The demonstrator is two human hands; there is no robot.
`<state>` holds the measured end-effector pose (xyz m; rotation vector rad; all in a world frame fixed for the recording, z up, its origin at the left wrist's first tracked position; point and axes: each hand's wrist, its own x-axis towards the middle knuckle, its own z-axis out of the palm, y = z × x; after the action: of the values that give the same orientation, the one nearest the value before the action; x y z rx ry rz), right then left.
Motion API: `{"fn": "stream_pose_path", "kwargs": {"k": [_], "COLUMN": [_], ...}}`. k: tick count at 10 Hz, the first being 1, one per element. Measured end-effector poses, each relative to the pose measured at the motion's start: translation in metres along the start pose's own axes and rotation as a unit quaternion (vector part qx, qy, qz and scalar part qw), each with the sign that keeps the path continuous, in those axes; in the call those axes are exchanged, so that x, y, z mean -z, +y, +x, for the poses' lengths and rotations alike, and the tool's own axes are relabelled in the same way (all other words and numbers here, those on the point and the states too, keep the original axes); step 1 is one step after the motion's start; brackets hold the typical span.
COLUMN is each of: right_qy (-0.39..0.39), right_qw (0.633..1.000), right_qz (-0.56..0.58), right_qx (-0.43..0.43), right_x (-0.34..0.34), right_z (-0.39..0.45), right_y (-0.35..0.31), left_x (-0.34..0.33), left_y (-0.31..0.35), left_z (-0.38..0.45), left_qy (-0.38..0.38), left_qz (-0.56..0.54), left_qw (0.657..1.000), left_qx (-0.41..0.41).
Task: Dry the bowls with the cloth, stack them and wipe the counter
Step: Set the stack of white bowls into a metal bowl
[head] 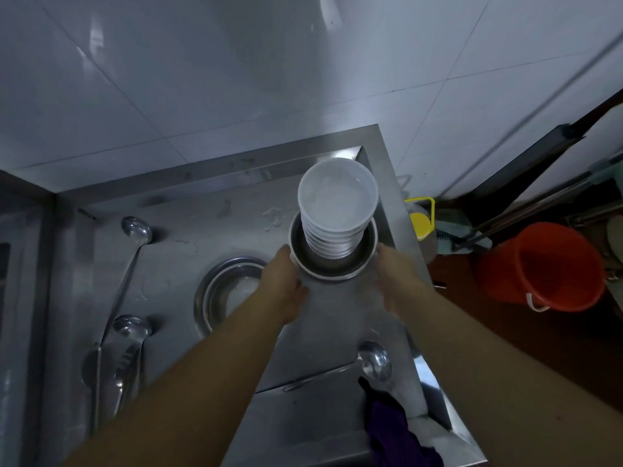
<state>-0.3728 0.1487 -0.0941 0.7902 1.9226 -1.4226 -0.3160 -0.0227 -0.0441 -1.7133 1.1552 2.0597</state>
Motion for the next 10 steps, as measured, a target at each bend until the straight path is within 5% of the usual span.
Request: {"fn": "stream_pose_path", "kwargs": {"k": [3,10], "right_qy": [-0.002,0.005], "right_qw": [0.997,0.999], "right_qz": [0.07,0.029], "right_qx": [0.022,0.038], "right_x": [-0.016,-0.037], "right_z": [0.006,0.06], "right_y": [0.015,-0.035], "left_x": [-0.001,-0.036], "left_y": [-0.014,0.025], "left_z": [0.009,0.035], "left_qy": [-0.063,-0.081], "left_qz": [-0.062,-0.1], "left_qw": [0.996,0.991], "left_qx": [-0.006,-0.029]}}
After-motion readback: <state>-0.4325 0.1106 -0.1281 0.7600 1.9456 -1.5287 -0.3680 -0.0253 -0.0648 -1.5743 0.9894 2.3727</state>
